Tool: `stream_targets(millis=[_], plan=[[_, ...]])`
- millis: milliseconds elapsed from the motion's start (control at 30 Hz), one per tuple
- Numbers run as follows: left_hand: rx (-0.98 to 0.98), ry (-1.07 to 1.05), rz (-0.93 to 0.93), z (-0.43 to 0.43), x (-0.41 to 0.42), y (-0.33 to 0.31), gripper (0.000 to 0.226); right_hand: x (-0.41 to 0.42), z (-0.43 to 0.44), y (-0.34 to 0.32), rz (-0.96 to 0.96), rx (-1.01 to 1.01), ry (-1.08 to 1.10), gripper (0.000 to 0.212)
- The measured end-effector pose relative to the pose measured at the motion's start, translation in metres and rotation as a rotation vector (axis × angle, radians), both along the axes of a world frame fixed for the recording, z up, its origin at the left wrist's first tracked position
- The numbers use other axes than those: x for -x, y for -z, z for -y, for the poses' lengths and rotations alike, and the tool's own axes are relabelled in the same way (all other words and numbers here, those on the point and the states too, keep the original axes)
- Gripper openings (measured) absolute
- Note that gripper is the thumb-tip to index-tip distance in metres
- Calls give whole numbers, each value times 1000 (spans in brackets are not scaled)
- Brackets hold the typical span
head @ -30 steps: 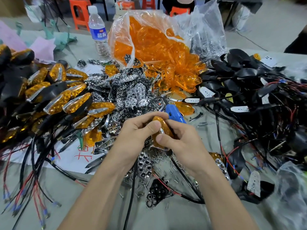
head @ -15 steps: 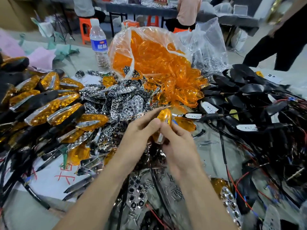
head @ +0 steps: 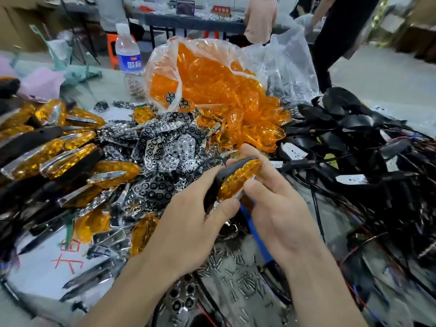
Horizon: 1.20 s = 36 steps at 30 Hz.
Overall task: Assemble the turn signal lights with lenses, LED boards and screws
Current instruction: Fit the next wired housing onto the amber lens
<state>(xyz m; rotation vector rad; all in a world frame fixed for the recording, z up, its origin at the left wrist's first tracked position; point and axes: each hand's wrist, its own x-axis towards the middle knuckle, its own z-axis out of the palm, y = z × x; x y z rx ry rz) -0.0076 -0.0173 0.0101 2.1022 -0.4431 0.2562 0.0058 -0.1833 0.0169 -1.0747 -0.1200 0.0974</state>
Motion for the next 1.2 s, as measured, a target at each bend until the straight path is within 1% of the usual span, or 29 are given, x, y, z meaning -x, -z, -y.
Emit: stream_targets(millis=[133, 300, 400, 567, 633, 767, 900, 967, 1033, 1100, 1200], plan=[[-71, -12, 14, -3, -1, 0, 44, 0, 2, -1, 12, -25, -13, 41], [-122, 36, 30, -5, 0, 2, 49, 0, 1, -2, -13, -45, 5, 45], [-115, 36, 47, -4, 1, 4, 49, 0, 1, -2, -28, -52, 4, 46], [-60, 7, 69, -2, 1, 3, 50, -1, 0, -1, -42, -78, 8, 41], [-23, 29, 36, -2, -1, 2, 52, 1, 2, -1, -47, -72, 10, 40], [39, 66, -27, -6, -3, 1, 46, 2, 5, -3, -48, -43, 1, 40], [55, 74, -65, -14, -4, -4, 57, 1, 9, -5, -34, 51, -81, 39], [54, 124, -108, -17, -5, -11, 59, 1, 9, -5, -23, 30, -94, 37], [49, 216, -139, -21, -5, -16, 58, 2, 9, -4, -12, -12, -68, 33], [18, 239, -110, -25, -7, -16, 59, 2, 8, -2, 3, -26, -57, 32], [-2, 172, -48, -26, -7, -14, 61, 3, 7, -1, 5, 2, -56, 34]])
